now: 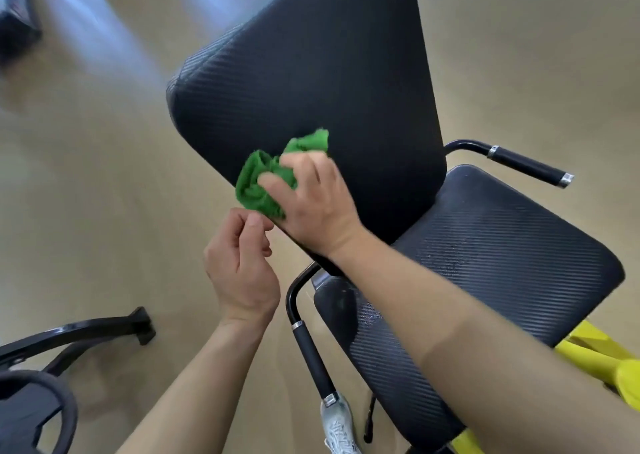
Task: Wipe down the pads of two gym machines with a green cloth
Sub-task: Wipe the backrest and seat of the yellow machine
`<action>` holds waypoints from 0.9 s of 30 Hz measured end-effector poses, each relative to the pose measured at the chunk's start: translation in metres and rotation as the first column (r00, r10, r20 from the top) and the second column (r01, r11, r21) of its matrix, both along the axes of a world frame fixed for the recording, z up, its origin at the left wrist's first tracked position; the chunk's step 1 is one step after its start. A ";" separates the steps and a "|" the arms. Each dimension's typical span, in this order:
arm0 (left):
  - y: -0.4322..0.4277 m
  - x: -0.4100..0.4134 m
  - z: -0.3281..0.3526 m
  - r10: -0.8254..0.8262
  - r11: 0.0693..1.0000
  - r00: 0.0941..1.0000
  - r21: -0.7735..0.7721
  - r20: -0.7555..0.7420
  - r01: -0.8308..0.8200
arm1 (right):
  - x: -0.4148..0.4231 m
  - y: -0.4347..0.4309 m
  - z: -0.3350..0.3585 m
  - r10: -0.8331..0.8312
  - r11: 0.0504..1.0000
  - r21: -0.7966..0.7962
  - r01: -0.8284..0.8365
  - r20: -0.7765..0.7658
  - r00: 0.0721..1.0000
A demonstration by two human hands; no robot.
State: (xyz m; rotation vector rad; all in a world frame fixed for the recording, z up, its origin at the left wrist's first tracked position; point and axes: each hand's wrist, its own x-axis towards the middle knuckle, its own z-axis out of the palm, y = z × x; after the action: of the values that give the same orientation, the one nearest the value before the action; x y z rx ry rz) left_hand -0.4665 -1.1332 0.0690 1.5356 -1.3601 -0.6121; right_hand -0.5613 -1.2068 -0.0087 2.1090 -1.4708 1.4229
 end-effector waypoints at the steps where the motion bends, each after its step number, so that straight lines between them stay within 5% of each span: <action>1: 0.000 -0.001 0.002 0.005 1.000 1.000 -0.002 0.000 -0.005 | -0.011 -0.012 0.013 -0.009 1.000 -0.005 0.009 -0.001 1.000; 8: -0.006 0.000 0.004 0.049 0.999 0.998 0.000 -0.034 -0.049 | -0.043 -0.082 0.098 -0.265 0.963 0.044 0.264 0.303 0.916; 11: -0.003 0.008 -0.009 0.059 0.998 0.998 0.036 -0.034 -0.058 | -0.033 -0.057 0.049 -0.307 0.951 0.067 0.300 0.295 0.905; 14: 0.005 0.012 -0.025 0.054 0.994 0.999 0.100 -0.003 -0.053 | -0.033 -0.007 -0.039 -0.440 0.888 0.263 0.377 0.245 0.864; 17: 0.009 0.009 -0.038 0.029 0.988 0.999 0.147 0.044 -0.036 | -0.024 0.045 -0.106 -0.651 0.703 0.570 0.427 0.273 0.708; 20: 0.008 0.006 -0.040 0.024 0.987 0.999 0.155 0.049 -0.031 | 0.002 0.046 -0.098 -0.783 0.584 0.760 0.285 0.435 0.444; 23: 0.003 0.007 -0.025 0.022 0.993 0.999 0.111 0.032 -0.025 | 0.019 0.020 -0.051 -0.767 0.633 0.727 0.267 0.542 0.344; 27: -0.010 0.014 0.004 0.009 0.997 1.000 0.082 0.017 -0.010 | 0.040 -0.009 0.024 -0.571 0.819 0.497 0.288 0.651 0.500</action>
State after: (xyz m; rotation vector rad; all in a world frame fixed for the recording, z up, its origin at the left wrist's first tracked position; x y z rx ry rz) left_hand -0.4526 -1.1433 0.0727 1.6150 -1.3539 -0.6572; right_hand -0.5214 -1.2158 0.0150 0.9921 -2.4826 2.0858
